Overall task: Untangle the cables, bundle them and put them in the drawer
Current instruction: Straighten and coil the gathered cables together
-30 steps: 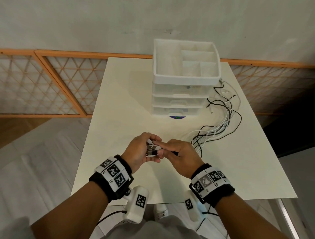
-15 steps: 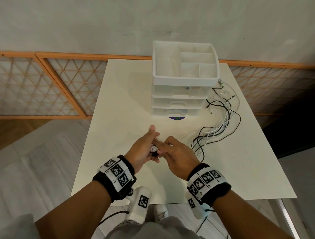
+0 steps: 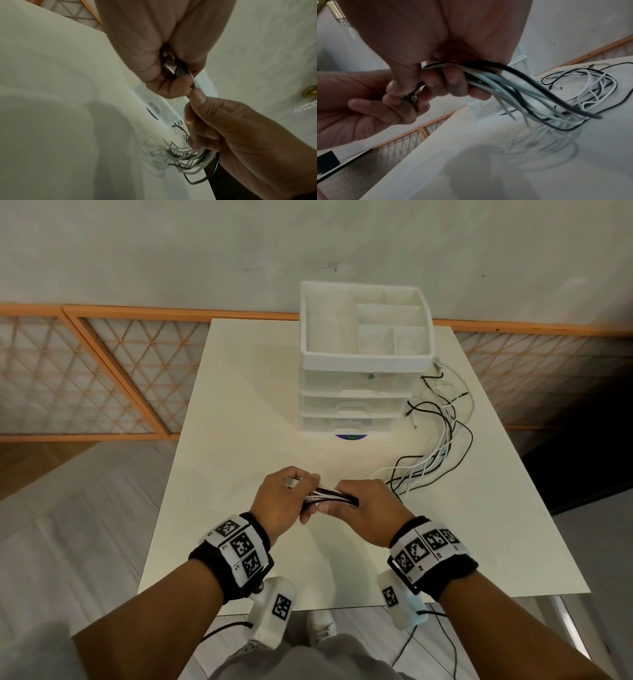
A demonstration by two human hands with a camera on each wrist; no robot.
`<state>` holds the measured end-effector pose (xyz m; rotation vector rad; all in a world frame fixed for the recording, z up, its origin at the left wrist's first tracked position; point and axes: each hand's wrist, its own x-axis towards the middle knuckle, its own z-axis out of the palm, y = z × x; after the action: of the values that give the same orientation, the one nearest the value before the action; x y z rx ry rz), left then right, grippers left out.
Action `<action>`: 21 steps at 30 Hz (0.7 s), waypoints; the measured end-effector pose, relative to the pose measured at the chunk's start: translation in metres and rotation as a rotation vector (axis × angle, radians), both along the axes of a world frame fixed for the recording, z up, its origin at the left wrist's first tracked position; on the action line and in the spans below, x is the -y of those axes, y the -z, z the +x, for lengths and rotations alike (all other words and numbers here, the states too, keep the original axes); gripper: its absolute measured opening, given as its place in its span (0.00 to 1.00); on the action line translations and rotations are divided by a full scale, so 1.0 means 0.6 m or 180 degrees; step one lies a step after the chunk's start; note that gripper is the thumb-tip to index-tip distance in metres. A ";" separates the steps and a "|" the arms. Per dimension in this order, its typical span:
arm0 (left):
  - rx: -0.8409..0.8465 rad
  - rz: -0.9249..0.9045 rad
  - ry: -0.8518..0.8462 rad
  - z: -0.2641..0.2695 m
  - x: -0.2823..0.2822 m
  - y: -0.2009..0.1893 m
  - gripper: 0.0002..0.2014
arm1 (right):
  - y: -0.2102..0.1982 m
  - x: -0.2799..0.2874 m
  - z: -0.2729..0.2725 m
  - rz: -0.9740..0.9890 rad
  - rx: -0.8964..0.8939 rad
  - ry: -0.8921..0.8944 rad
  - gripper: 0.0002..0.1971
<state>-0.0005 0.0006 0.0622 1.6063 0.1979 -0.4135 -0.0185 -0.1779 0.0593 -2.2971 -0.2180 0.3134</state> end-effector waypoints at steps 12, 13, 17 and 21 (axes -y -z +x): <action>0.1521 0.1490 0.1386 0.007 0.058 -0.081 0.24 | -0.028 -0.011 0.016 -0.0178 0.0444 -0.0376 0.10; 0.1403 0.1705 0.1585 0.007 0.059 -0.076 0.31 | -0.034 -0.014 0.018 -0.0141 0.0542 -0.0378 0.08; 0.1238 0.2024 0.1666 0.024 0.038 -0.061 0.44 | -0.054 -0.006 0.014 0.0401 0.0411 -0.0122 0.06; 0.1058 0.2096 0.1592 0.043 0.010 -0.076 0.40 | -0.051 0.030 0.005 0.0859 0.0025 0.0158 0.16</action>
<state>0.0251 -0.0055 0.1078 2.3534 -0.3697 -0.4806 -0.0154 -0.1957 0.0897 -2.0338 -0.1945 0.2345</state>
